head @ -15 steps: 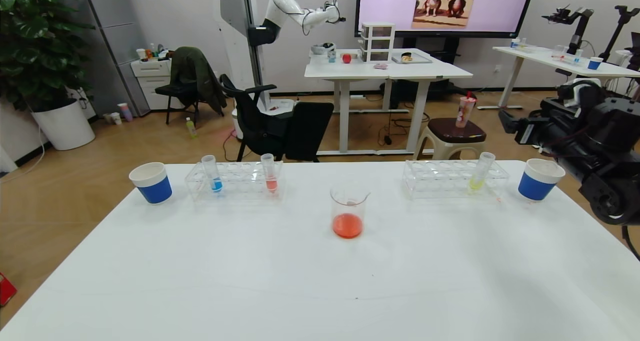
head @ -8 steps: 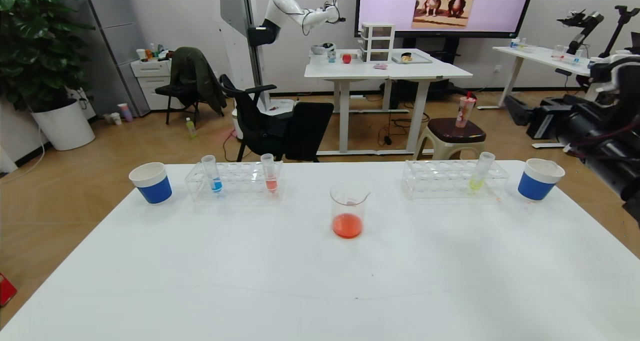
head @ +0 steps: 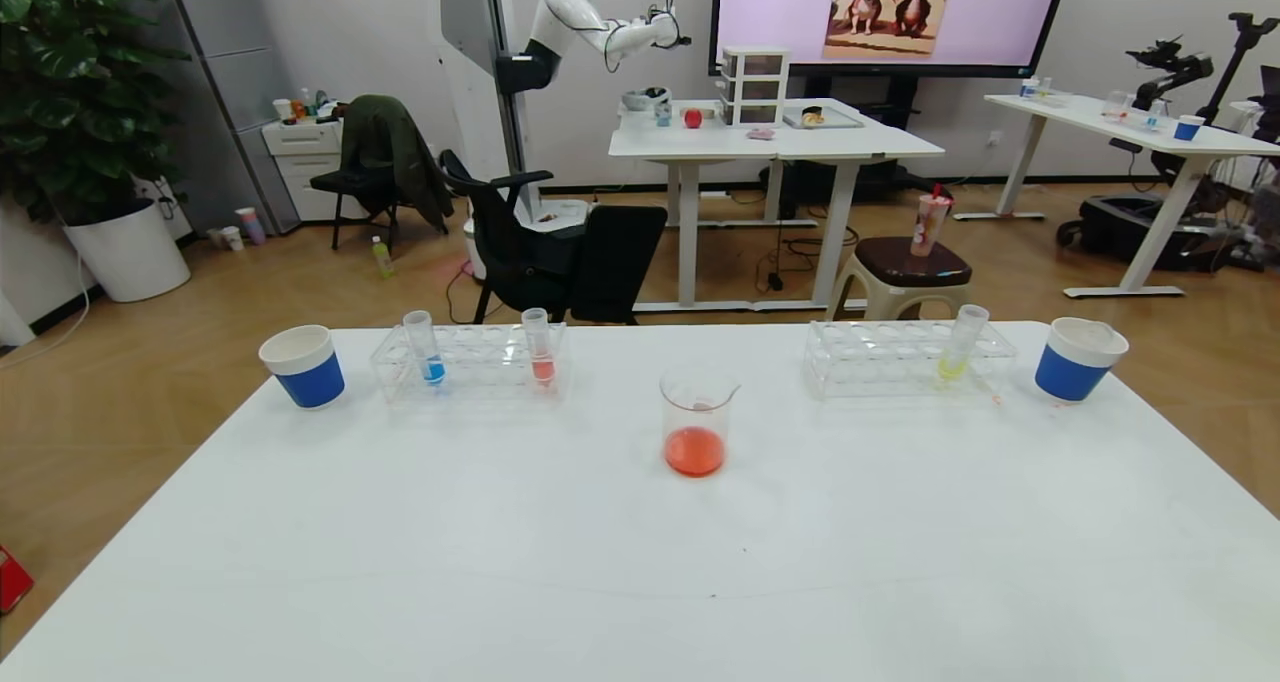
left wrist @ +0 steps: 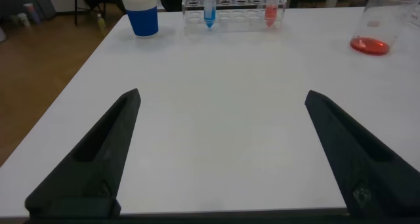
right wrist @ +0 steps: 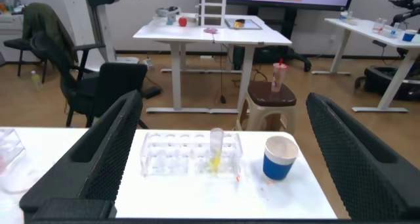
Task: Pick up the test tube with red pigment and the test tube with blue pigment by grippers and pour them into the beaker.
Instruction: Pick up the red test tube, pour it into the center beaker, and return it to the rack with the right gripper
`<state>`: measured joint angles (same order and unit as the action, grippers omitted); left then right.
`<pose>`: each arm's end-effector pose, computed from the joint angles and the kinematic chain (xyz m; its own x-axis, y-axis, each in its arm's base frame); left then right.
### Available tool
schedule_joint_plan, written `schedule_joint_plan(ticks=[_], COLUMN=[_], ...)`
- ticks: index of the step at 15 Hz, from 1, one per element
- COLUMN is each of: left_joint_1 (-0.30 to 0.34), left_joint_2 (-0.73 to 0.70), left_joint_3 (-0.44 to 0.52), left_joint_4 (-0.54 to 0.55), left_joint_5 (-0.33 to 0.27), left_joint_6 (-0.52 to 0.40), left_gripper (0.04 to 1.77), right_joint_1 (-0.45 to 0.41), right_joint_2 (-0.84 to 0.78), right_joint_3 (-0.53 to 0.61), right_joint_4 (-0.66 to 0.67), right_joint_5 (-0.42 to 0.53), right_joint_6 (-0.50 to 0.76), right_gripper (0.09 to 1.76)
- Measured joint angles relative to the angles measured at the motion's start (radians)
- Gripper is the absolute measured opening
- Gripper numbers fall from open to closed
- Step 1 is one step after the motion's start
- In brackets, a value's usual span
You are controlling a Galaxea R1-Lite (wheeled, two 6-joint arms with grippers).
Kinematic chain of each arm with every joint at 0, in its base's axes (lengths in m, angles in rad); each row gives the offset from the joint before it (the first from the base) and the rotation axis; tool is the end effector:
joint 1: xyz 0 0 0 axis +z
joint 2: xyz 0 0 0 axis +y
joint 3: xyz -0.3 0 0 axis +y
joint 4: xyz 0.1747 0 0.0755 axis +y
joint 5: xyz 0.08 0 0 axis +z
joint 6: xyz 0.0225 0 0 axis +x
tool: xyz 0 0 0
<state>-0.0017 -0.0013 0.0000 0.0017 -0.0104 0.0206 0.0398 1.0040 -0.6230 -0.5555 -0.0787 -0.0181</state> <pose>-0.0229 -0.0002 0.0753 0.9999 -0.0121 -0.0004 0.0121 0.9997 0.0206 0.1300 0.0034 0.2760 0.9841 -0.0395 0.1731 0.0408 0.9992 -0.0042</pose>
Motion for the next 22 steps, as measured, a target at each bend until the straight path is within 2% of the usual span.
schedule_joint_plan(ticks=[3,6,9,14,17,22], left_joint_1=[0.000,0.000,0.000,0.000,0.000,0.000], left_joint_2=[0.000,0.000,0.000,0.000,0.000,0.000], left_joint_3=[0.000,0.000,0.000,0.000,0.000,0.000], left_joint_4=[0.000,0.000,0.000,0.000,0.000,0.000], left_joint_5=[0.000,0.000,0.000,0.000,0.000,0.000], left_joint_6=[0.000,0.000,0.000,0.000,-0.001,-0.001], left_gripper=[1.75,1.75,1.75,1.75,1.75,1.75], right_joint_1=[-0.004,-0.018,-0.036,-0.038,-0.039,-0.039], right_joint_2=[-0.275,-0.511,-0.706,-0.946,-0.992,-1.004], right_joint_3=[0.029,0.042,0.061,0.231,0.345,0.591], right_joint_4=[0.294,0.531,0.682,0.714,0.693,0.561], right_joint_5=[0.002,0.001,0.009,0.017,0.035,0.103], right_joint_6=[-0.024,-0.052,-0.062,-0.067,-0.059,-0.064], right_gripper=[1.74,1.74,1.74,1.74,1.74,1.74])
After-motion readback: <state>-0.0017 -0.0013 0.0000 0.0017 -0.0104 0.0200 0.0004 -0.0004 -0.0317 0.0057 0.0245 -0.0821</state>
